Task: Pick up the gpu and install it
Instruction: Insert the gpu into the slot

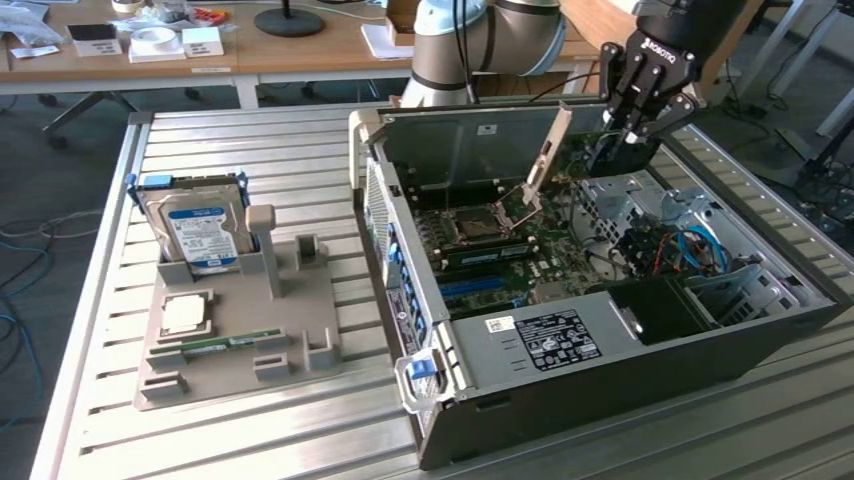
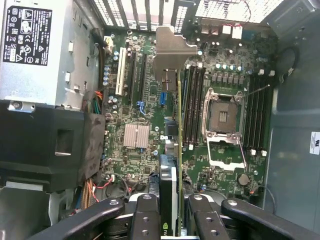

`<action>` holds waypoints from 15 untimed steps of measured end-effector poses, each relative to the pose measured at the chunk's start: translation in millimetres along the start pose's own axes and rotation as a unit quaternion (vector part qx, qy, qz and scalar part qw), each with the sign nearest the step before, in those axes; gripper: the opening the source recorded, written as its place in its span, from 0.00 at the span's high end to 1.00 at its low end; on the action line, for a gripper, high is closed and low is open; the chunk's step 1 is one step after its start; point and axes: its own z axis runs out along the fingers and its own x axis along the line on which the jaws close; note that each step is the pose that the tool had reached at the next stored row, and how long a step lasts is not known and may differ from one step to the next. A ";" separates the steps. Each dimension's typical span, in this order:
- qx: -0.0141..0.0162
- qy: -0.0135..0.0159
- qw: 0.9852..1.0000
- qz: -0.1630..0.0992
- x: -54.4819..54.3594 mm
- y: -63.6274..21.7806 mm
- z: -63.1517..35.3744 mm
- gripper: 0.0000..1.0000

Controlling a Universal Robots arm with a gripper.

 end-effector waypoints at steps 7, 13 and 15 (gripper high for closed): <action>0.011 0.001 1.000 0.000 -0.2 1.6 0.6 0.73; 0.020 0.001 1.000 0.022 -0.4 3.8 1.5 0.73; 0.020 0.000 0.999 0.033 -0.5 3.9 1.7 0.73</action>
